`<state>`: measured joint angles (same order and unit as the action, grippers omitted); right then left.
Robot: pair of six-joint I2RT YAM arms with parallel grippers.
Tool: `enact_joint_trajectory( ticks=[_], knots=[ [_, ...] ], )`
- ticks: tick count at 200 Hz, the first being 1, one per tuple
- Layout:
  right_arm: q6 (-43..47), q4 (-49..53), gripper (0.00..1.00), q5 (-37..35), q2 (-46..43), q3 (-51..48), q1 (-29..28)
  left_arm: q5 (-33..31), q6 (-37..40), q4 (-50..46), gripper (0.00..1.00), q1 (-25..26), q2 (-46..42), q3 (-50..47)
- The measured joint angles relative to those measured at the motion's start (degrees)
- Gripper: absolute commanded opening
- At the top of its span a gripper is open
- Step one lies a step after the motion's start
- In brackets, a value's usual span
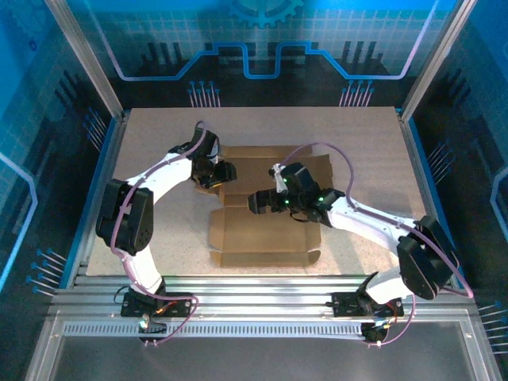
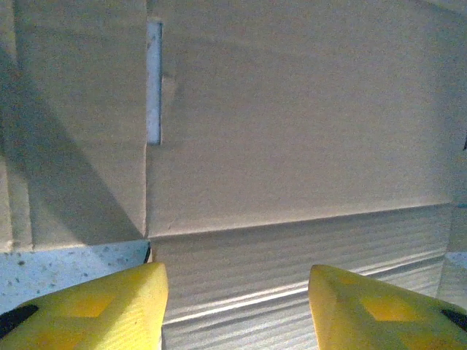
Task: Fold the paper box
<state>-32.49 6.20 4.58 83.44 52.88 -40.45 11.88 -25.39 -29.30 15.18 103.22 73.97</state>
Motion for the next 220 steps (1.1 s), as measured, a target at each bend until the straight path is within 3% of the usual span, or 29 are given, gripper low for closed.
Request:
enact_joint_trajectory(
  ticks=[64, 116, 179, 220],
  knots=[
    [0.9, 2.4, 1.00, 1.0, 11.3, 8.9, 1.2, -0.5, 1.5, -1.1, 0.65, -3.4, 5.5, 12.0],
    [1.1, 2.3, 1.00, 2.5, 18.6, 12.4, 2.2, -1.5, 1.7, -2.2, 0.70, -7.3, 15.8, 21.7],
    [1.3, 1.9, 1.00, 4.1, 22.4, 12.5, 2.7, -1.4, 1.8, -1.7, 0.81, -8.8, 24.8, 30.5],
    [1.3, 1.7, 1.00, 5.0, 23.7, 12.5, 2.7, 1.8, 1.8, -0.2, 0.86, -8.8, 29.5, 34.7]
  ],
)
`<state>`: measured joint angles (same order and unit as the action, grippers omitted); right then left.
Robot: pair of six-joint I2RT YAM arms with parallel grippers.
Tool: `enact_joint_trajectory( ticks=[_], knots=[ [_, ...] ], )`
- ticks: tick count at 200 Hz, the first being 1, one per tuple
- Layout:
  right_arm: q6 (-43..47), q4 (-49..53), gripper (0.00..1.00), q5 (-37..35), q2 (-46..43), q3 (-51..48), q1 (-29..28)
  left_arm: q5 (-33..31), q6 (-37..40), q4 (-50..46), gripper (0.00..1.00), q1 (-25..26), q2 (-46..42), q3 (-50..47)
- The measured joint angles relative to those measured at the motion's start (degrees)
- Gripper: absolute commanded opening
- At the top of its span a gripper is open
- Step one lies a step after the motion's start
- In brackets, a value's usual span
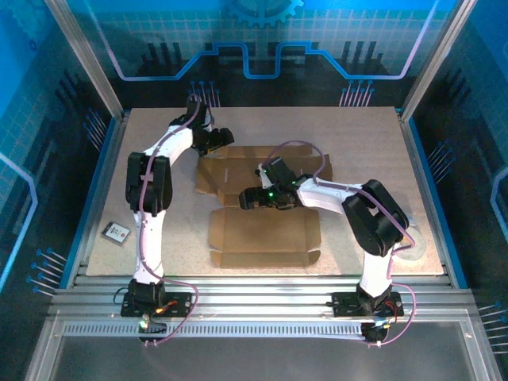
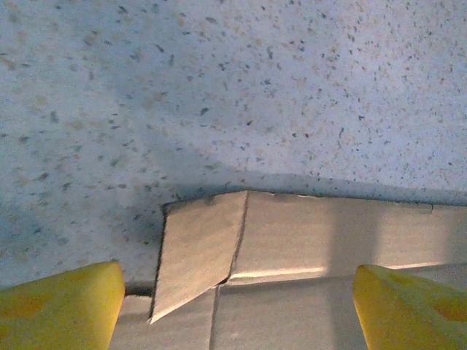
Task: Fold the paper box
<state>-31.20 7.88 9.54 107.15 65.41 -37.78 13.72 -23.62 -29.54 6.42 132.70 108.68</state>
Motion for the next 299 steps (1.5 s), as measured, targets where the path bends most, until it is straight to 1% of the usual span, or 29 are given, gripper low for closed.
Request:
enact_joint_trajectory(
  ticks=[34, 62, 79, 115, 163, 269, 299],
  knots=[
    [0.0, -0.3, 1.00, 0.2, 0.5, 0.0, 0.0, 2.5, 0.0, 0.3, 0.86, 0.0, 2.3, 2.6],
    [0.0, -0.9, 1.00, 0.4, 0.7, 0.0, 0.0, 4.7, 0.0, 1.4, 0.80, 0.0, 2.5, 2.8],
    [-0.1, -1.5, 1.00, 0.6, 1.0, 0.0, 0.0, 5.7, 0.1, 2.9, 0.78, 0.0, 2.4, 2.4],
    [-0.3, -2.0, 1.00, 1.0, 1.7, -0.1, 0.0, 7.5, 0.0, 6.3, 0.78, 0.1, 2.1, -0.1],
    [-0.7, -2.5, 1.00, 1.3, 1.8, -0.2, 0.0, 10.2, 0.0, 9.3, 0.78, 1.6, 2.1, -0.3],
    [-1.4, -3.7, 1.00, 1.5, 2.0, -0.6, 0.0, 11.7, -0.5, 10.6, 0.78, 4.4, 2.2, -0.1],
    [-1.6, -4.3, 1.00, 1.5, 2.0, -0.8, 0.0, 11.7, -0.7, 10.0, 0.78, 4.7, 3.5, 2.6]
  ],
)
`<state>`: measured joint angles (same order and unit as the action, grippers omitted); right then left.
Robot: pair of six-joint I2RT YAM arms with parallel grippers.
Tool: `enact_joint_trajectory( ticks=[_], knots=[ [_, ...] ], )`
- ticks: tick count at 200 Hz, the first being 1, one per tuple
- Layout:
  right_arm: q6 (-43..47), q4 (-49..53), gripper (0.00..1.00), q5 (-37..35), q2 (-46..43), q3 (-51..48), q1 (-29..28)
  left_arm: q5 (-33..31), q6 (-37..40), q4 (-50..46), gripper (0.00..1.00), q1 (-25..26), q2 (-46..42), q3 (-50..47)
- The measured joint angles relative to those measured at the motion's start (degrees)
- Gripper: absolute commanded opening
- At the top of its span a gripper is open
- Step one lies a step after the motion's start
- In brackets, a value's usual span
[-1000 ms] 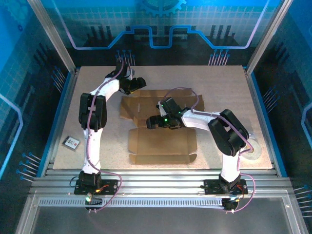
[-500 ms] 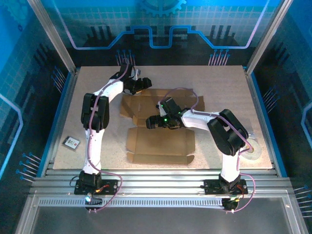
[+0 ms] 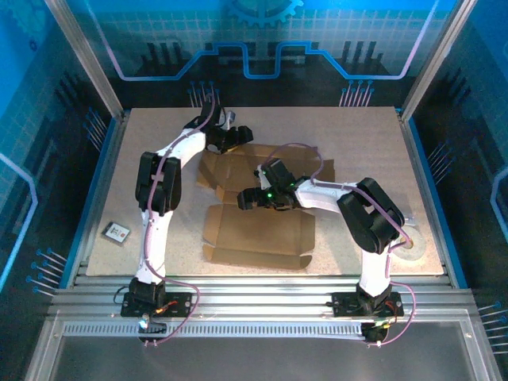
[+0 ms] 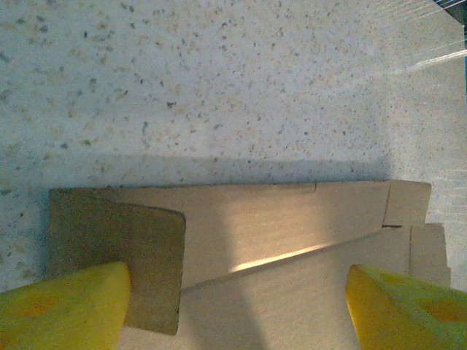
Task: Fold the paper box
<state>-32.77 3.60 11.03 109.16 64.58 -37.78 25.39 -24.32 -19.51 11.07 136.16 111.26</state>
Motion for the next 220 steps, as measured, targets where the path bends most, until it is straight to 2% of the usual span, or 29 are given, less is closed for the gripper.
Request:
enact_joint_trajectory(
  ticks=[139, 183, 220],
  knots=[
    [-0.2, -1.3, 1.00, 0.0, -0.3, -0.9, 0.0, -2.2, 0.4, -8.5, 0.78, 1.5, 6.6, 9.1],
    [0.8, 0.2, 1.00, 0.2, -1.2, -0.9, 0.0, -2.6, 3.1, -13.1, 0.75, 0.5, 4.3, 9.1],
    [2.1, 1.7, 1.00, 1.4, -3.4, -1.4, 0.0, -2.6, 9.0, -20.8, 0.76, -3.3, -0.5, 9.3]
  ],
)
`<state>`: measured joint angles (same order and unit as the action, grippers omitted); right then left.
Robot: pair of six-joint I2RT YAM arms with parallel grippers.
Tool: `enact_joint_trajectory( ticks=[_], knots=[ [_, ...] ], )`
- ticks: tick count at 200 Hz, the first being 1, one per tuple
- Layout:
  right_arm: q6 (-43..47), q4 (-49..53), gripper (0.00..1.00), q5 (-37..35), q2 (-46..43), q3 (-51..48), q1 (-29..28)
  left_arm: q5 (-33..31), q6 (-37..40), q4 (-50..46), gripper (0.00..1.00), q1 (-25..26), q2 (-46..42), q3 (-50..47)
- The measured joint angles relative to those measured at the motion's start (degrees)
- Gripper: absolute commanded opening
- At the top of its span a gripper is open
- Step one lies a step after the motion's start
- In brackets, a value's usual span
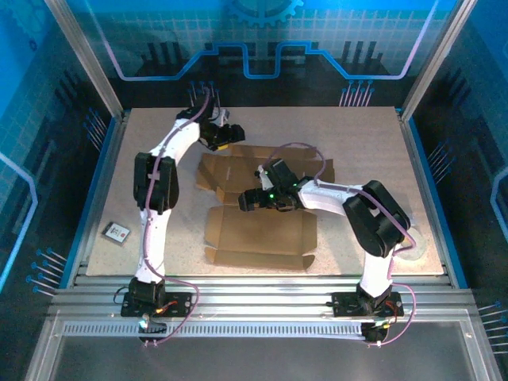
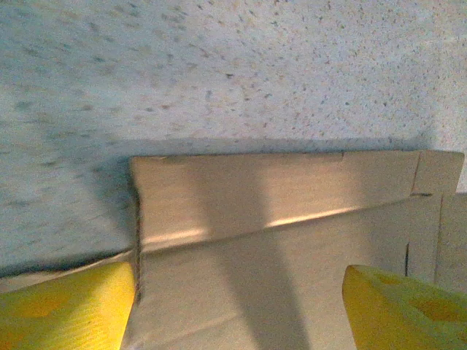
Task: Fold the paper box
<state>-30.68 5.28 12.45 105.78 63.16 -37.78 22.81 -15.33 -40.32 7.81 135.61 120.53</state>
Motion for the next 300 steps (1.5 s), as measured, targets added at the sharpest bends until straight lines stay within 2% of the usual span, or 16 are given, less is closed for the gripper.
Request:
enact_joint_trajectory(
  ticks=[43, 93, 148, 194, 219, 271, 300],
  knots=[
    [1.2, 0.8, 1.00, 1.2, -2.6, -1.6, 0.0, 0.6, 7.1, -10.0, 0.77, -6.0, -3.0, 1.0],
    [2.1, 0.7, 1.00, 2.9, -3.1, -2.8, 0.0, 1.9, 12.5, -19.9, 0.73, -10.9, -1.9, 3.9],
    [2.6, 1.0, 1.00, 4.3, -3.4, -3.4, 0.0, 2.1, 14.5, -22.4, 0.67, -11.2, 2.9, 7.2],
    [3.2, 2.1, 1.00, 4.7, -3.4, -4.3, 0.0, 2.3, 16.4, -24.4, 0.65, -12.0, 8.6, 11.8],
    [3.3, 2.6, 1.00, 4.7, -3.4, -4.3, 0.0, 2.6, 17.3, -25.7, 0.61, -12.1, 9.7, 12.7],
    [3.3, 2.8, 1.00, 4.7, -3.3, -4.3, 0.0, 6.0, 18.4, -27.4, 0.57, -12.1, 12.3, 14.0],
    [3.3, 2.8, 1.00, 4.7, -3.3, -4.3, 0.0, 7.0, 18.5, -28.1, 0.50, -12.1, 12.7, 14.0]
  ],
)
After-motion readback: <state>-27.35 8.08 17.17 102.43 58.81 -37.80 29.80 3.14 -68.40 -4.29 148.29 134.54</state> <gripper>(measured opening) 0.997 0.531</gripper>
